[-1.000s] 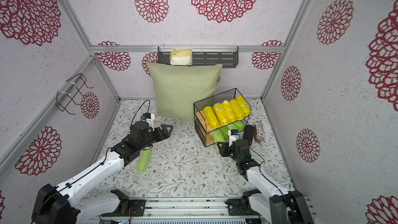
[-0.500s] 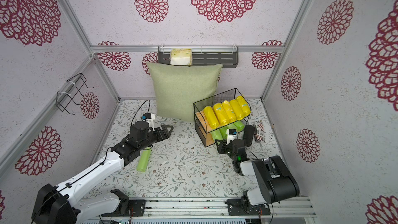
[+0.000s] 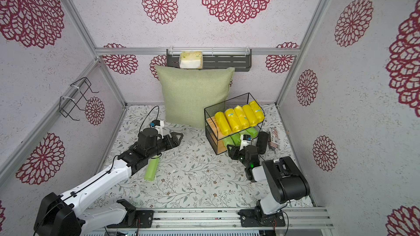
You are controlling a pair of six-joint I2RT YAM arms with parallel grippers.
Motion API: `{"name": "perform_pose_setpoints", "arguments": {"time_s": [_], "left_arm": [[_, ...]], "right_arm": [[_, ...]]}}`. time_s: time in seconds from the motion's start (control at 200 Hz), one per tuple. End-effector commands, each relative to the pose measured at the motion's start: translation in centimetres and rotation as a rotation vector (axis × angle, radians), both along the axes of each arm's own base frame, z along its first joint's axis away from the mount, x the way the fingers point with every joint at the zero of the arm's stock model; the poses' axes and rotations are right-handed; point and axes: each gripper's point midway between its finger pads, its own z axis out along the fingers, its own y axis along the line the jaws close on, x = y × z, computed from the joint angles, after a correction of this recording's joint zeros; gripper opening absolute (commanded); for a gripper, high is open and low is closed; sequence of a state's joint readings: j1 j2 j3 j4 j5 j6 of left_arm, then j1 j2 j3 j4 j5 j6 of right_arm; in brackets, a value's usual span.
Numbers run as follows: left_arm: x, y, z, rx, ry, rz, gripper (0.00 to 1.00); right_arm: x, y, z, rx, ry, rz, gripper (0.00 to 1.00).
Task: Sort the rolls of trash bags by color and place them on the shelf
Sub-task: Place the roll of trash bags on the shelf.
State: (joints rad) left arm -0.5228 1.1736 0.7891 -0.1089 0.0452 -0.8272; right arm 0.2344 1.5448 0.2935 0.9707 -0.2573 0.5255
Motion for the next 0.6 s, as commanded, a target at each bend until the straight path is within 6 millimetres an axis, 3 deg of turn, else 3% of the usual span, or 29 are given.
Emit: {"name": "perform_pose_setpoints", "arguments": {"time_s": [0.0, 0.225, 0.475, 0.595], "left_arm": [[0.2, -0.2, -0.4, -0.008, 0.0, -0.009, 0.87], [0.0, 0.1, -0.8, 0.013, 0.011, -0.007, 0.87], [-0.5, 1.2, -2.0, 0.076, 0.025, 0.016, 0.88], [-0.2, 1.0, -2.3, 0.077, 0.038, 0.007, 0.88]], "right_arm": [[0.0, -0.8, 2.1, 0.014, -0.067, -0.03, 0.56], [-2.7, -1.3, 2.3, 0.008, -0.037, -0.017, 0.61], [-7.6, 1.4, 2.4, 0.06, 0.032, 0.111, 0.6], [-8.1, 1.5, 2.2, 0.086, 0.037, 0.092, 0.56]]}}
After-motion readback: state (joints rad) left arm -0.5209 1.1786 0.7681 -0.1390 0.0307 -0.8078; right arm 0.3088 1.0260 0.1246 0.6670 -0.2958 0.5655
